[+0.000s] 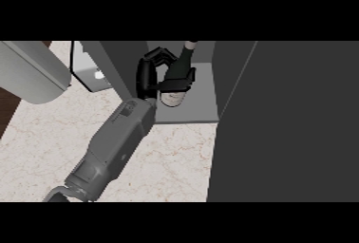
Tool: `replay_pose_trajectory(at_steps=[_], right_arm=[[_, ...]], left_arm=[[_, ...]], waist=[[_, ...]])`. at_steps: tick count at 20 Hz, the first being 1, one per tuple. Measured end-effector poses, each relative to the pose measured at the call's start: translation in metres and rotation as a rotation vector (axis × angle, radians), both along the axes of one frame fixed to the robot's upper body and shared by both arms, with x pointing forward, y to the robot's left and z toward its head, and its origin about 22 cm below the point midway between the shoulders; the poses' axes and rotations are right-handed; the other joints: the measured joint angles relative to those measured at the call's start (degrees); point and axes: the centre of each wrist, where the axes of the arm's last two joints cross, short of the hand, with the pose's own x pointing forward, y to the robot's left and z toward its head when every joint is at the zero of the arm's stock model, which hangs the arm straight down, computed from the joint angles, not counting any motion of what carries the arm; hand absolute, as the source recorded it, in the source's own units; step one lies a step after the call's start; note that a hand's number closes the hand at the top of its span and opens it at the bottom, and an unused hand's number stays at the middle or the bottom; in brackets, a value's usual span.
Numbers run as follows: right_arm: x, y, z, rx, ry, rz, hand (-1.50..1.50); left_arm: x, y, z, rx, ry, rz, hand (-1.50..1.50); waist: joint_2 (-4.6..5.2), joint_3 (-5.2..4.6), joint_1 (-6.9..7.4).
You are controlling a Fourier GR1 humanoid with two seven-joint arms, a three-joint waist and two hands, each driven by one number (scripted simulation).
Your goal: Pick up the wine, place it into the cabinet and close the cabinet
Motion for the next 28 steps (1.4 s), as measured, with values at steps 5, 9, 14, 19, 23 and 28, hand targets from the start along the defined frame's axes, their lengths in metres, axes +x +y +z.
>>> replay_pose_trajectory(at_steps=[5,9,14,19,23,28], right_arm=[[-0.001,0.004,-0.001,0.006,0.0,0.023,-1.5],[-0.001,0.006,0.001,0.01,0.0,0.032,-1.5],[0.0,0.008,0.003,0.01,0.0,0.04,-1.5],[0.001,0.012,0.002,0.024,0.0,0.055,-1.5],[0.001,0.012,-0.001,0.02,0.005,0.057,-1.5],[0.0,0.01,-0.002,0.017,0.0,0.058,-1.5]], left_arm=[[0.01,0.003,0.003,0.033,-0.031,0.043,1.5],[0.017,0.003,0.008,0.038,-0.032,0.062,1.5],[0.022,0.004,0.008,0.0,-0.009,0.071,1.5],[0.023,0.005,0.008,-0.08,0.02,0.071,1.5],[0.024,0.007,0.006,-0.114,0.032,0.072,1.5],[0.024,0.008,0.004,-0.126,0.024,0.08,1.5]], waist=[[0.09,-0.02,-0.25],[0.24,-0.03,-0.44],[0.39,-0.01,-0.98],[0.36,0.1,-1.32],[0.37,0.19,-1.68],[0.4,0.22,-1.94]])
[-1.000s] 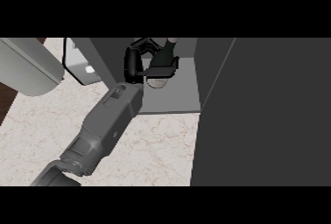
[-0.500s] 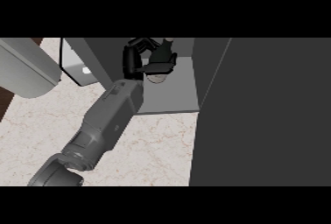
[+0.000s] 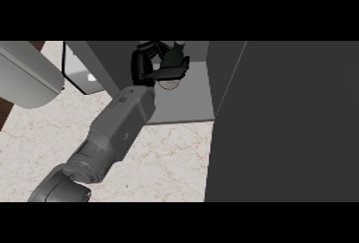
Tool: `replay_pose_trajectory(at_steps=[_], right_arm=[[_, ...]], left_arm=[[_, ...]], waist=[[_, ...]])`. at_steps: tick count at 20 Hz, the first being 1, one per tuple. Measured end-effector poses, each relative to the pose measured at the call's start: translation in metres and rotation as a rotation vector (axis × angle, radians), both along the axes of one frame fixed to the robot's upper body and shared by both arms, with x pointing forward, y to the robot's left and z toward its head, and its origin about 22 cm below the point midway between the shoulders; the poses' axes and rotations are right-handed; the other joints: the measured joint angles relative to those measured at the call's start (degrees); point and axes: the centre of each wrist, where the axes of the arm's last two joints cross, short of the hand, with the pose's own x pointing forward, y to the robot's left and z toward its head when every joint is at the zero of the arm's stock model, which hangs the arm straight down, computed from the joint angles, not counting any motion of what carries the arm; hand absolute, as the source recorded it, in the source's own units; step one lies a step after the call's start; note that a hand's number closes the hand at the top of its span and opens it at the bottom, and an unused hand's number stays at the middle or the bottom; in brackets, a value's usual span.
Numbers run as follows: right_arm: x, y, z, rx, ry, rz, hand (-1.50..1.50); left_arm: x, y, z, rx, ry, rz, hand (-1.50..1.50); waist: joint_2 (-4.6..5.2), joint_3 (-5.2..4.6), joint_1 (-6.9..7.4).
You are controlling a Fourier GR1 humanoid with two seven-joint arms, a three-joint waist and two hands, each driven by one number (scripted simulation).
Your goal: Pick up the wine, place it into the cabinet and close the cabinet
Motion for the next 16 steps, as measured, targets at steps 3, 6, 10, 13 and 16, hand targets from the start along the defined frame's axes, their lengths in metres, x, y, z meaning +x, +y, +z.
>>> replay_pose_trajectory(at_steps=[3,6,10,13,16], right_arm=[[0.0,0.002,0.0,0.005,-0.004,0.01,-1.5],[0.002,0.001,0.002,-0.006,-0.013,0.005,-1.5],[0.002,0.002,0.003,-0.003,-0.013,0.009,-1.5],[0.003,0.004,0.005,0.007,-0.013,0.013,-1.5],[0.003,0.005,0.003,0.002,-0.016,0.018,-1.5]], left_arm=[[0.0,0.001,-0.002,0.007,-0.001,0.001,1.5],[-0.001,0.002,-0.006,0.026,0.012,0.002,-1.5],[-0.002,0.004,-0.009,0.064,0.026,0.027,-1.5],[-0.004,0.005,-0.013,0.091,0.035,0.04,-1.5],[-0.005,0.008,-0.017,0.118,0.05,0.055,-1.5]], waist=[[0.09,0.03,-0.17],[0.17,0.0,-0.18],[0.29,-0.07,-0.3],[0.33,-0.08,-0.47],[0.47,-0.14,-0.61]])
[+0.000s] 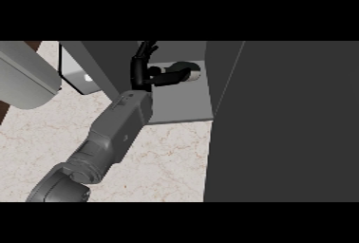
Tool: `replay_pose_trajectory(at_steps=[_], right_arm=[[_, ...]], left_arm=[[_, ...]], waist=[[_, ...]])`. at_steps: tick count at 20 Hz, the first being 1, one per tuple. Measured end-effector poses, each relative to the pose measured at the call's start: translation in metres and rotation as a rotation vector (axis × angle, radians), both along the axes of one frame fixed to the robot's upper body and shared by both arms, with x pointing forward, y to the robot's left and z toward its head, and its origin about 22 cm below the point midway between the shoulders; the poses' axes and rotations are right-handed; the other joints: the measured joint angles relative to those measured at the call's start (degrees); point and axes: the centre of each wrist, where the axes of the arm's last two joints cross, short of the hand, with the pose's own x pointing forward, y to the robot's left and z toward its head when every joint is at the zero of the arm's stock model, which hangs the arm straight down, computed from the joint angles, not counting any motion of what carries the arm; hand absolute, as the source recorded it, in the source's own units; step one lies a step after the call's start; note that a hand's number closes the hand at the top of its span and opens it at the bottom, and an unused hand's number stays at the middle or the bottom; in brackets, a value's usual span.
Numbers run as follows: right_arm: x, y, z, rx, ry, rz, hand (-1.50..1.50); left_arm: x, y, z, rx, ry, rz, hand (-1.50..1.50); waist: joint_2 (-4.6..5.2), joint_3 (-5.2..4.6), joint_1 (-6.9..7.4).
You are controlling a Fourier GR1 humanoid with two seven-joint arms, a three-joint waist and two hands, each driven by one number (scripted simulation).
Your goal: Pick up the wine, place it into the cabinet and close the cabinet
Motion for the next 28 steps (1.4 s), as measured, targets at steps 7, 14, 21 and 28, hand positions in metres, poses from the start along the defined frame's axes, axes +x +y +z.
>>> replay_pose_trajectory(at_steps=[7,14,21,28], right_arm=[[-0.002,-0.001,-0.001,-0.006,0.004,0.003,-1.5],[0.0,-0.003,0.0,-0.018,-0.007,0.002,-1.5],[0.0,0.0,-0.001,0.001,-0.004,0.013,-1.5],[0.0,0.001,0.0,0.003,-0.006,0.014,-1.5]], left_arm=[[-0.006,0.005,-0.012,0.059,0.01,0.025,-1.5],[-0.009,0.005,-0.018,0.039,-0.02,0.037,-1.5],[-0.009,0.006,-0.018,0.023,-0.035,0.003,-1.5],[-0.009,0.005,-0.019,0.016,-0.063,-0.073,-1.5]], waist=[[0.15,0.0,-0.49],[0.3,-0.02,-0.49],[0.37,-0.12,-0.56],[0.37,-0.17,-0.38]])
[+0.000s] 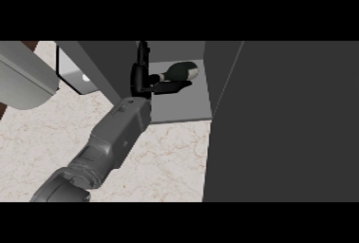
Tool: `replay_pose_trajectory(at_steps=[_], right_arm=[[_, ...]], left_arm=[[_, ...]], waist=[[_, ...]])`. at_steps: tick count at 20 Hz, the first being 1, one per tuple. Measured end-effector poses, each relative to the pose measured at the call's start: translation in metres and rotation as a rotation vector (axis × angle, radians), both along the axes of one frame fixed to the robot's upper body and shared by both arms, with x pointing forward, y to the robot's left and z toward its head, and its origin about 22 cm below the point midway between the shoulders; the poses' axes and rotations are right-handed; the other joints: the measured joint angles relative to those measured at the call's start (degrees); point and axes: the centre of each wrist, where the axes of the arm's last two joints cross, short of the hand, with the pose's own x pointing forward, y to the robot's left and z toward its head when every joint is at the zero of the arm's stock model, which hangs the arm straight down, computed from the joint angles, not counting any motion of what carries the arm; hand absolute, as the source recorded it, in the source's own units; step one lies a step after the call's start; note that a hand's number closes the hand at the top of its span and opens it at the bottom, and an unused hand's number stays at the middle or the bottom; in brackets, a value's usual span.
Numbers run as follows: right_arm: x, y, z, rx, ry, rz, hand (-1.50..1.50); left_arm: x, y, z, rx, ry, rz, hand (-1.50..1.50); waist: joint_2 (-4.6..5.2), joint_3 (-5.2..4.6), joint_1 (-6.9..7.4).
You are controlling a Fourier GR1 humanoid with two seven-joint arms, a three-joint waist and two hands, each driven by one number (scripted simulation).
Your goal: Pick up the wine, place it into the cabinet and close the cabinet
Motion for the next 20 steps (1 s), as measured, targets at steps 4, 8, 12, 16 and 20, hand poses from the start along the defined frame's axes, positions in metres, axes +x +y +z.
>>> replay_pose_trajectory(at_steps=[4,8,12,16,20], right_arm=[[0.0006,-0.0012,-0.0005,0.001,-0.001,-0.004,-1.5],[0.0009,0.0005,0.0008,0.004,0.002,0.002,-1.5],[0.0019,0.0048,0.0025,0.006,0.011,0.011,-1.5],[0.0018,0.0027,0.0033,0.007,0.014,0.006,-1.5],[0.0002,0.0061,0.0066,0.008,0.026,0.013,-1.5]], left_arm=[[-0.0006,0.0007,-0.0012,-0.009,-0.01,-0.032,-1.5],[-0.0006,-0.0001,-0.0009,-0.028,-0.011,-0.06,-1.5],[-0.0005,-0.0007,-0.0002,-0.07,-0.026,-0.088,-1.5],[-0.0014,-0.0001,-0.0015,-0.098,-0.035,-0.102,-1.5],[-0.0029,0.0007,-0.0036,-0.119,-0.04,-0.103,-1.5]], waist=[[-0.11,0.03,-0.05],[-0.17,-0.06,0.09],[-0.23,-0.12,0.11],[-0.5,-0.08,-0.02],[-0.85,-0.04,-0.17]])
